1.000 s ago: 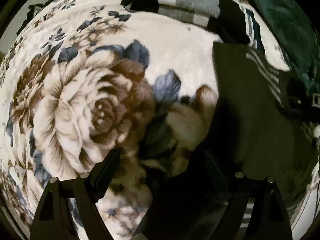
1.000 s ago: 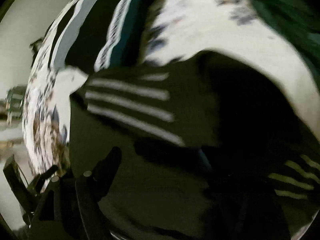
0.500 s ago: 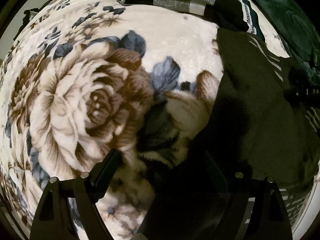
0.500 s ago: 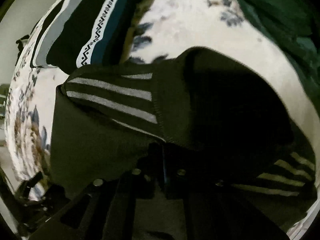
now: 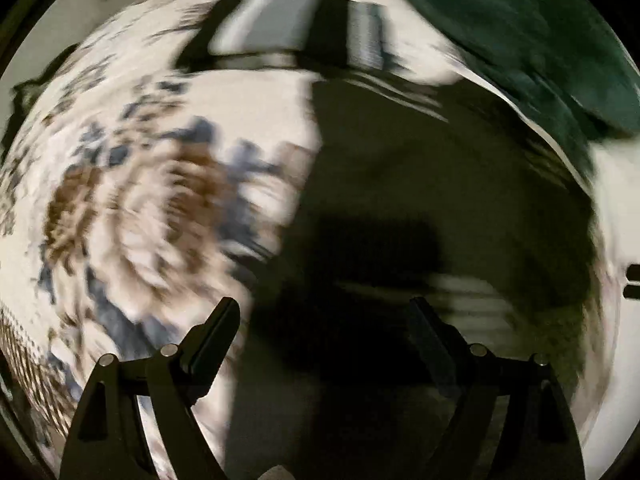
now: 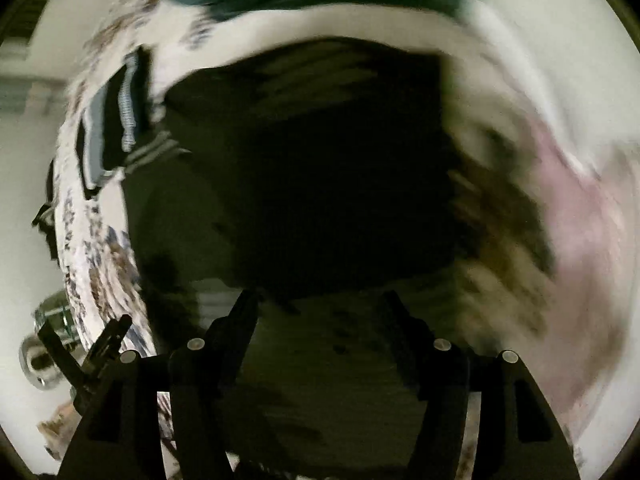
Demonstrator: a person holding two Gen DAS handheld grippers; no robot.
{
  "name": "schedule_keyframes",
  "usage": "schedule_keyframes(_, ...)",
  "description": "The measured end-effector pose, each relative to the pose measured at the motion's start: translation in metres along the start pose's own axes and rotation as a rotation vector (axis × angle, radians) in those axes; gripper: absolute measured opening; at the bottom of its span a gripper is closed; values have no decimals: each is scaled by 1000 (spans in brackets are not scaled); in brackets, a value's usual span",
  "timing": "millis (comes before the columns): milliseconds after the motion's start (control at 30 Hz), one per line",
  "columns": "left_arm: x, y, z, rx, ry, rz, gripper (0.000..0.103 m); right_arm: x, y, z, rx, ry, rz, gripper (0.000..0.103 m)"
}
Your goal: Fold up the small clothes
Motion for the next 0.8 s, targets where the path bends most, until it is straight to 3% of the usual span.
schedule_keyframes(167,107,13,73,-91,-113,114,85,99,43,37,5,-72,41,65)
schedule_keyframes(367,249,1,184,-326,-218,290,85,162,57,51,-1,-77,53,65)
schedule_keyframes(500,308,-14,237,-399,-337,287,85,177,50,44,-23,-55,51,65)
schedule_keyframes(600,333,-37,267,-423,-416,228,83,182,38,39,-37,-41,41,65)
schedule_keyframes(667,340,-52,281,-414,-456,156,53,183,31,32,-41,-30,29,65)
schedule_keyframes(700,340,-55,282,-385,-470,134,47,182,27,26,-38,-20,20,65)
schedule_keyframes(767,336,-51,279,-339,-461,141,15,179,22,10,-18,-5,-5,65)
schedule_keyframes(800,332,-48,276,-321,-450,150,6,175,19,-6,4,1,-33,65)
Point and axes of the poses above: each gripper's, at about its wrist camera, not at the fingertips, and y roughly against the way its jaws point, x to its right, z to its underside, the point moved 2 cm from there along -y, roughly the way its jaws point, and after that the axes turned 1 degree about -z, right-handed, at the moved point
